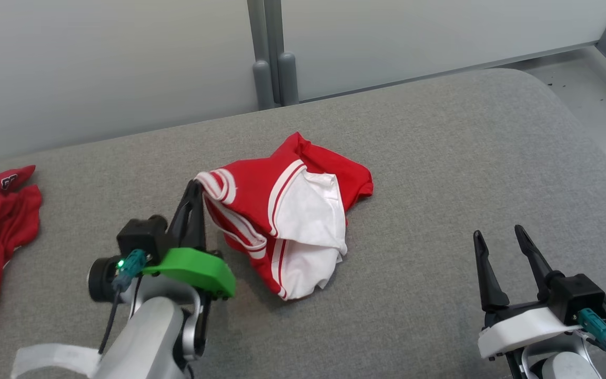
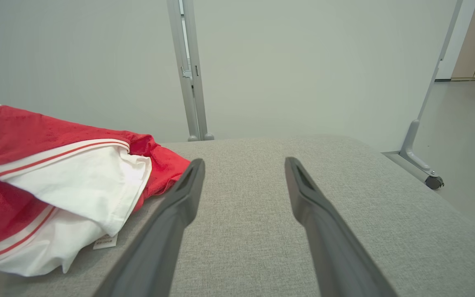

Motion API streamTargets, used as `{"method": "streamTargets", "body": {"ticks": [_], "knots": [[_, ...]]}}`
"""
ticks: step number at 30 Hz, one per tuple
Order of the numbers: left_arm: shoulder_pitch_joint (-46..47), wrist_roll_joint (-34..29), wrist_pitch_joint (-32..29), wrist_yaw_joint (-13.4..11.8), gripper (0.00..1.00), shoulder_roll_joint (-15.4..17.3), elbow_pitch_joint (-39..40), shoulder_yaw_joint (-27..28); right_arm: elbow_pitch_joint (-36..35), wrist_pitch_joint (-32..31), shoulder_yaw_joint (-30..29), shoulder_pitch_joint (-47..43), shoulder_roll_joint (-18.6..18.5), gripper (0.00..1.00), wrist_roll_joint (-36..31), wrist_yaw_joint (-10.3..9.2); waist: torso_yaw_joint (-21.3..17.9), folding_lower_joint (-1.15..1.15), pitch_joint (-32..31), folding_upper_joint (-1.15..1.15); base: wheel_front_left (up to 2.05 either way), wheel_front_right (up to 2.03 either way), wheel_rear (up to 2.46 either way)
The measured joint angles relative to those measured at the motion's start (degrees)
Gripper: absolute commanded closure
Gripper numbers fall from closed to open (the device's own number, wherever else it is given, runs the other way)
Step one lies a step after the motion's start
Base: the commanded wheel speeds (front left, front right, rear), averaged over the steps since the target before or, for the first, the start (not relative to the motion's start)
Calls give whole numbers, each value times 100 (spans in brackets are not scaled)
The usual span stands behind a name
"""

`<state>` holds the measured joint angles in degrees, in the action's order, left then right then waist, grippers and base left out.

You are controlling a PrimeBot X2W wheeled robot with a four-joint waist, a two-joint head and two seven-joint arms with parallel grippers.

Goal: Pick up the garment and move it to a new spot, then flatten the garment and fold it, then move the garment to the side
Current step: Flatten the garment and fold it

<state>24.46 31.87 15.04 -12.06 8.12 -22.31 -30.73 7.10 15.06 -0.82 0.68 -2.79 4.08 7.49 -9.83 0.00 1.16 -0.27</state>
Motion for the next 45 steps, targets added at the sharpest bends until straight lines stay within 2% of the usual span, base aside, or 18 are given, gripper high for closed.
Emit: {"method": "streamTargets", "body": {"ticks": [3,8,22,23,24,34,40,45], "knots": [[-533,-33,0,46,100,259,-91,480,-11,0,7,-40,0,0,-1,0,98,0,-56,0,0,0,0],[-809,-33,0,153,100,523,-690,883,-16,0,22,-38,0,0,-1,0,123,0,-30,0,0,0,0],[-623,26,0,398,100,686,-2291,1637,13,0,-9,4,0,0,-27,0,-17,0,65,0,0,0,0],[-600,25,0,399,79,681,-2353,1690,19,0,-14,6,0,0,-30,0,-15,0,62,0,0,0,0],[-585,-23,0,396,0,687,-2450,1791,34,0,-29,9,0,0,-34,0,-9,0,48,0,0,0,0],[-728,-208,1,550,0,424,-2147,2275,43,0,-78,-9,0,0,-21,0,111,0,-51,0,0,0,0],[-954,-347,1,864,0,-84,-1827,2127,42,0,-105,-27,0,0,-16,0,230,0,-105,0,0,0,0],[-1034,-349,-1,999,0,-369,-2001,1872,42,0,-44,-26,0,0,-15,0,253,0,-128,0,0,0,0]]}}
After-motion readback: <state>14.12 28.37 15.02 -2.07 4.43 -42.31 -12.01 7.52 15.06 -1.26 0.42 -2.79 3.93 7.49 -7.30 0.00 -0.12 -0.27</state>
